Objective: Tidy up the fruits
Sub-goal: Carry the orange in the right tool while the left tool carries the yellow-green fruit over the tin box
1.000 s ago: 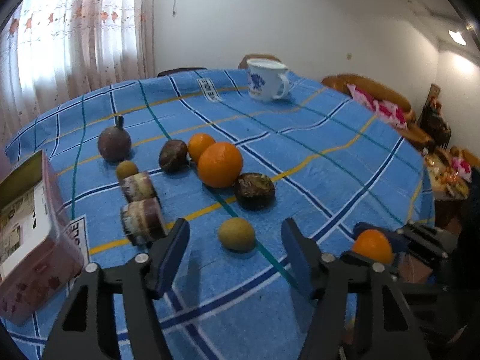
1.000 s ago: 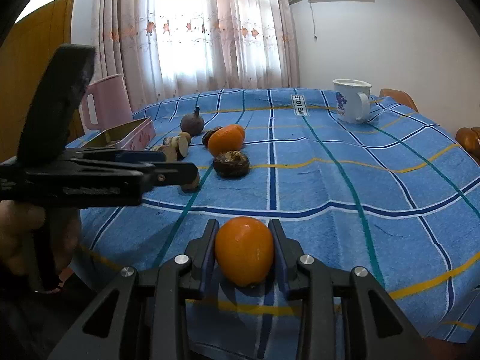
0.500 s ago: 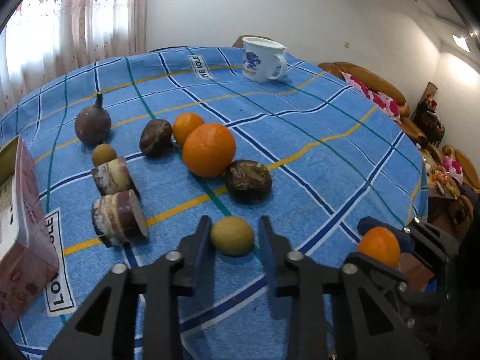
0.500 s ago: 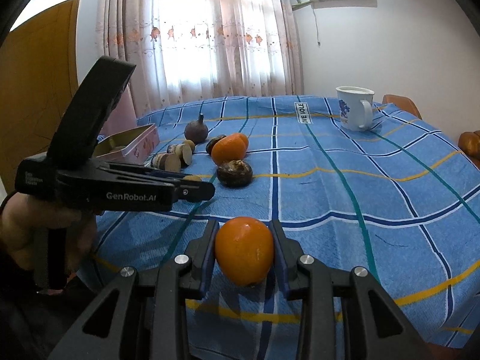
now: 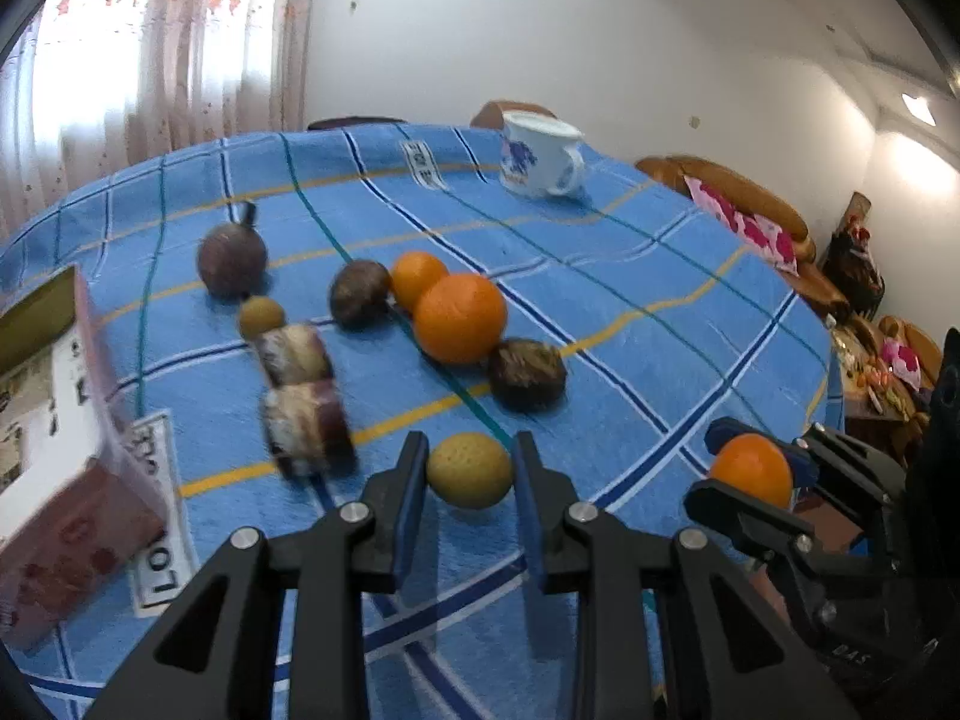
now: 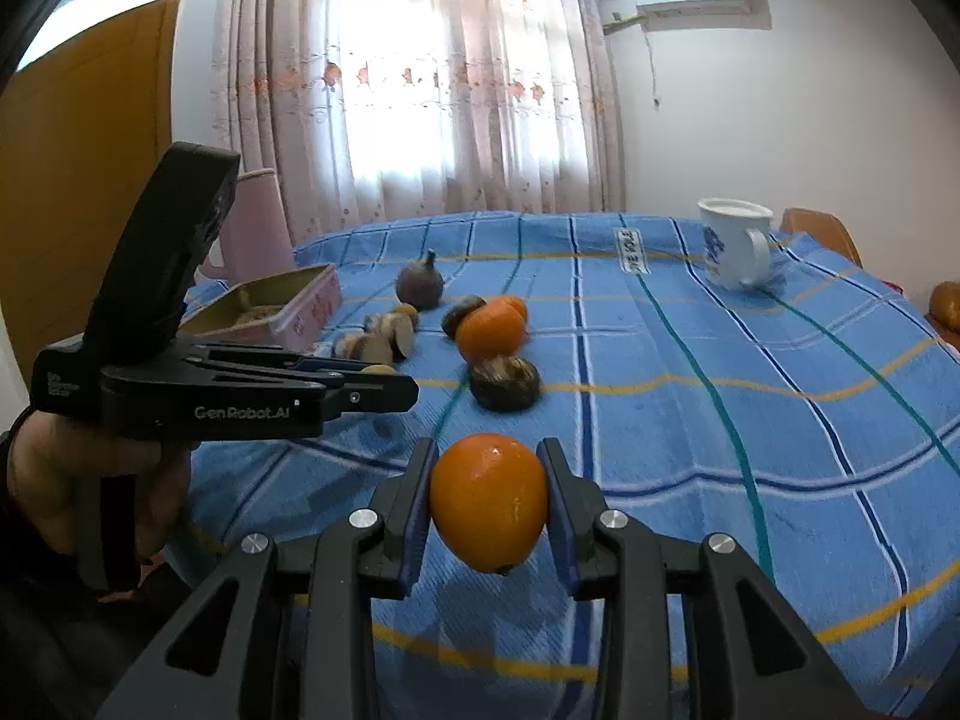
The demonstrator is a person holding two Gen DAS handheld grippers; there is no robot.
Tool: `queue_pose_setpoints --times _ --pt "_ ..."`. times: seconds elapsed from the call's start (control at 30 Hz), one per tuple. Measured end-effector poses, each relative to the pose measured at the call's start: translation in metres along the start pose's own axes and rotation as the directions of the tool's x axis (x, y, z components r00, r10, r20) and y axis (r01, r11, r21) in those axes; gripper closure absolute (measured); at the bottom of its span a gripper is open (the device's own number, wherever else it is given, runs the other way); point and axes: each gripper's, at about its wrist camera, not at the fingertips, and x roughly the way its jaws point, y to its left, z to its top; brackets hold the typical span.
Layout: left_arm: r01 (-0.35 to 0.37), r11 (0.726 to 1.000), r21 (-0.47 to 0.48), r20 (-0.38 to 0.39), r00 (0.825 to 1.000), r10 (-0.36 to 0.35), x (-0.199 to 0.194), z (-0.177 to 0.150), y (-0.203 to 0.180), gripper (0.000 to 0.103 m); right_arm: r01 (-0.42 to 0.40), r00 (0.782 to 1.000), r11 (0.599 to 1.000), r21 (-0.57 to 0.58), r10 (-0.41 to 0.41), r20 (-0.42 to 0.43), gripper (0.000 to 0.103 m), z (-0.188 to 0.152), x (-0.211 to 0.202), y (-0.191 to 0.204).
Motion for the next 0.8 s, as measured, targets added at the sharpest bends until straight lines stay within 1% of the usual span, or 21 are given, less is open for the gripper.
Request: queue_pose_setpoints --times 0.17,0.43,0.6,0.8 --pt "-0.046 0.999 0.007 0.059 0.997 0.046 -0.017 0.003 0.008 0.074 -0.029 0.999 0.999 -0.030 0.029 0.020 0.067 0.015 0.005 0.012" --pt "-0.131 0.991 0.005 0.138 0.982 0.129 -0.043 0.009 0.025 0.074 -0.079 0.996 0.993 -0.087 0.083 0.044 0.067 0.043 0.018 0.033" --pt "-0.169 0.985 -0.021 0.166 0.971 0.171 -0.054 0.012 0.043 0.074 -0.111 0.991 0.985 -0.130 0.120 0.057 0.067 0.062 0.026 0.047" --pt "-0.199 0.978 -0.058 0.189 0.960 0.207 -0.065 0.013 0.064 0.074 -0.136 0.987 0.976 -0.168 0.149 0.068 0.067 0.084 0.038 0.061"
